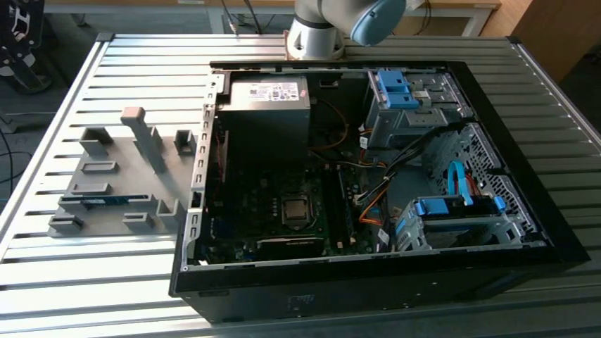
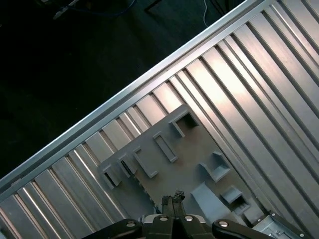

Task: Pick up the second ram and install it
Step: 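Pick up the second ram and move it above second insertion slot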

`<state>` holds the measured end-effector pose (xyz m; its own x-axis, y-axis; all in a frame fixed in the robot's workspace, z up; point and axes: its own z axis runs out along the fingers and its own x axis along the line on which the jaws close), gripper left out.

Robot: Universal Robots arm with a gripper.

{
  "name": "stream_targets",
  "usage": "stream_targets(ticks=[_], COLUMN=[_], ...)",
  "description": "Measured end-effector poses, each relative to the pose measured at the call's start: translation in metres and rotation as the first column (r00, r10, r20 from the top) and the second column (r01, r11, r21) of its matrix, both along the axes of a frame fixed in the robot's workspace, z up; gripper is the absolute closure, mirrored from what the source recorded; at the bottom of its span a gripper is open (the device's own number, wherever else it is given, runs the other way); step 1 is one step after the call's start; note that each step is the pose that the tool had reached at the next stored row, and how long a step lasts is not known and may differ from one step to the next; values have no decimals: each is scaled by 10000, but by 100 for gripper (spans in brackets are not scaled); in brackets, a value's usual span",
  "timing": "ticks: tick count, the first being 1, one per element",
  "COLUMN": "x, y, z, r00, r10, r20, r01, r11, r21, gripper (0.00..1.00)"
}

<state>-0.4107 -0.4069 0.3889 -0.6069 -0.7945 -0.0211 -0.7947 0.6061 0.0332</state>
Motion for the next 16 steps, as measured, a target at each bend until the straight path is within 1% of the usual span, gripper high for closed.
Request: stream_targets(ticks=[8,16], x=[0,0], y=[-8,-23], z=[-3,-9], r00=[9983,9925], r10=[590,1218], r20=[7,34], r01=[-590,-1218], r11=[9983,9926], r21=[-1,-3], gripper=[89,89])
